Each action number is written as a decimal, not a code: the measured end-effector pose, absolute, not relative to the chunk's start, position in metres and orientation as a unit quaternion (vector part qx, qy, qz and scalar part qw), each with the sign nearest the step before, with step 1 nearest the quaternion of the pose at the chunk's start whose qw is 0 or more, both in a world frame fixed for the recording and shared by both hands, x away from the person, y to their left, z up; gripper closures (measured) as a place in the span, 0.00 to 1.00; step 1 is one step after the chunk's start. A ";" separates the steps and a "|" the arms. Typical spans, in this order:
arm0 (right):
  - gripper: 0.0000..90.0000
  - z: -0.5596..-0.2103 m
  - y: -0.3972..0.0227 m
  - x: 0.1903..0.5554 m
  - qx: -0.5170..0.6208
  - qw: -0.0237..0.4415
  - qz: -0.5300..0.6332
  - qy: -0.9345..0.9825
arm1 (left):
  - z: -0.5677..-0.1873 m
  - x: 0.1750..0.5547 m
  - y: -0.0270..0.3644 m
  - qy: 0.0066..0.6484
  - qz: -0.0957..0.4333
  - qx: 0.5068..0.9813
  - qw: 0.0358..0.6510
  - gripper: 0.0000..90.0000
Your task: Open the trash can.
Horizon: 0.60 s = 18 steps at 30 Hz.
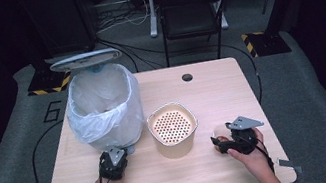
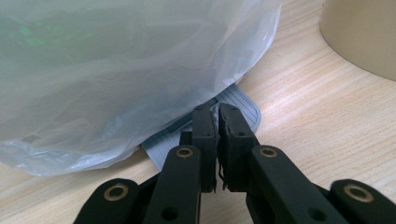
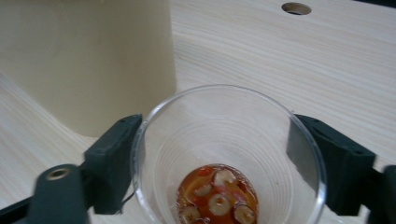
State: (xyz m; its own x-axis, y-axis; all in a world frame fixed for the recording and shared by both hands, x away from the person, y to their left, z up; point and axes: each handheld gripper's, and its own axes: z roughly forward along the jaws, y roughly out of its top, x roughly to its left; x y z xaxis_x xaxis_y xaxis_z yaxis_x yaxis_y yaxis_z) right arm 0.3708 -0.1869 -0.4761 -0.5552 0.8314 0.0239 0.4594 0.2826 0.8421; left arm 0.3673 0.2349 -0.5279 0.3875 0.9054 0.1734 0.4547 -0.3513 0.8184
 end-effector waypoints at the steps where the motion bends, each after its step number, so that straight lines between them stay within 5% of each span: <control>1: 0.16 -0.476 -0.187 0.371 0.421 0.210 0.432 0.769 | -0.528 0.368 0.235 0.448 0.325 0.756 0.349 0.95; 10: 0.20 -0.451 -0.185 0.367 0.426 0.232 0.456 0.746 | -0.528 0.367 0.235 0.449 0.324 0.756 0.348 0.95; 11: 0.30 -0.441 -0.182 0.369 0.415 0.231 0.465 0.747 | -0.528 0.367 0.235 0.449 0.324 0.756 0.349 0.95; 18: 0.47 -0.425 -0.163 0.388 0.393 0.198 0.484 0.756 | -0.528 0.367 0.234 0.450 0.325 0.755 0.349 0.95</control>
State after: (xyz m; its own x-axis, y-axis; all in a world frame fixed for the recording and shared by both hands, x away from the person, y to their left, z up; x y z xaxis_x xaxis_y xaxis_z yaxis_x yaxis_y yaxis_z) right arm 0.3885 -0.1631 -0.4248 -0.6121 0.7865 0.0816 0.4034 0.2218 0.8877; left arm 0.3672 0.2344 -0.5281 0.3842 0.9062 0.1763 0.4532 -0.3515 0.8192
